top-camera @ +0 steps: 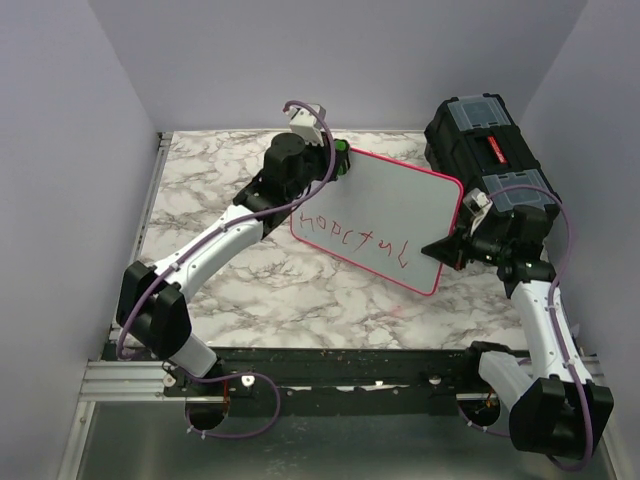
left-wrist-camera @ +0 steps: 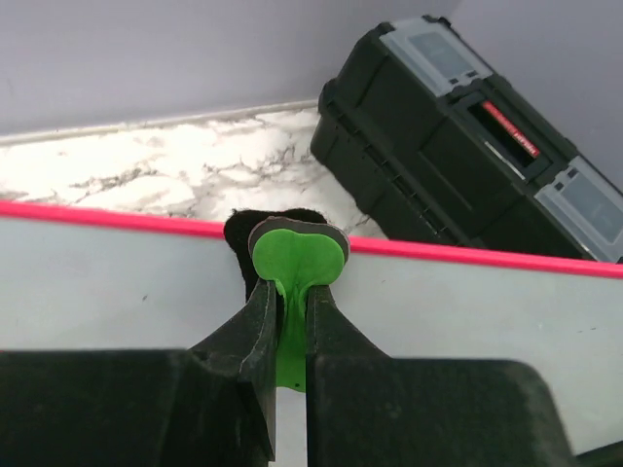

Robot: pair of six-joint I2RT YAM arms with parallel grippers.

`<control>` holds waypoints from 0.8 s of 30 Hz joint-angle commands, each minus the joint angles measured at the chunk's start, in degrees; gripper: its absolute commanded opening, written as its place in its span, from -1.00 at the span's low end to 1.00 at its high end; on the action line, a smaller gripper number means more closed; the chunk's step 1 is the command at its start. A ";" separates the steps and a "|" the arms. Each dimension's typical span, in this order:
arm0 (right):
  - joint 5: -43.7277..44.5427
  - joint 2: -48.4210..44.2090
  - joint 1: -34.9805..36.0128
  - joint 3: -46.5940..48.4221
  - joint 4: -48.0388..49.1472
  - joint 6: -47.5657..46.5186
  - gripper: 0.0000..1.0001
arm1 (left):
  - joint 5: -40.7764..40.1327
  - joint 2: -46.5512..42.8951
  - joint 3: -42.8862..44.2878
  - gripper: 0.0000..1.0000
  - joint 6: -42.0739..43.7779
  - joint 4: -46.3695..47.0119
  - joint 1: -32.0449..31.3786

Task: Erase the whiteboard
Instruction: Erase the whiteboard using the whiteboard eraser.

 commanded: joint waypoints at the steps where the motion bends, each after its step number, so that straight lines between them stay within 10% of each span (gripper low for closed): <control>1: -6.57 -0.67 0.52 0.39 8.34 5.31 -0.99 | 0.83 1.31 0.81 -1.00 1.65 -1.64 -0.36; 14: -6.26 0.56 0.60 -0.64 13.98 12.40 -0.99 | 1.40 2.45 -10.46 -1.00 -1.21 2.84 -13.86; 24: -6.98 0.81 0.60 -1.19 14.80 12.38 -0.99 | -5.28 9.23 6.69 -1.00 -2.41 -1.04 -19.58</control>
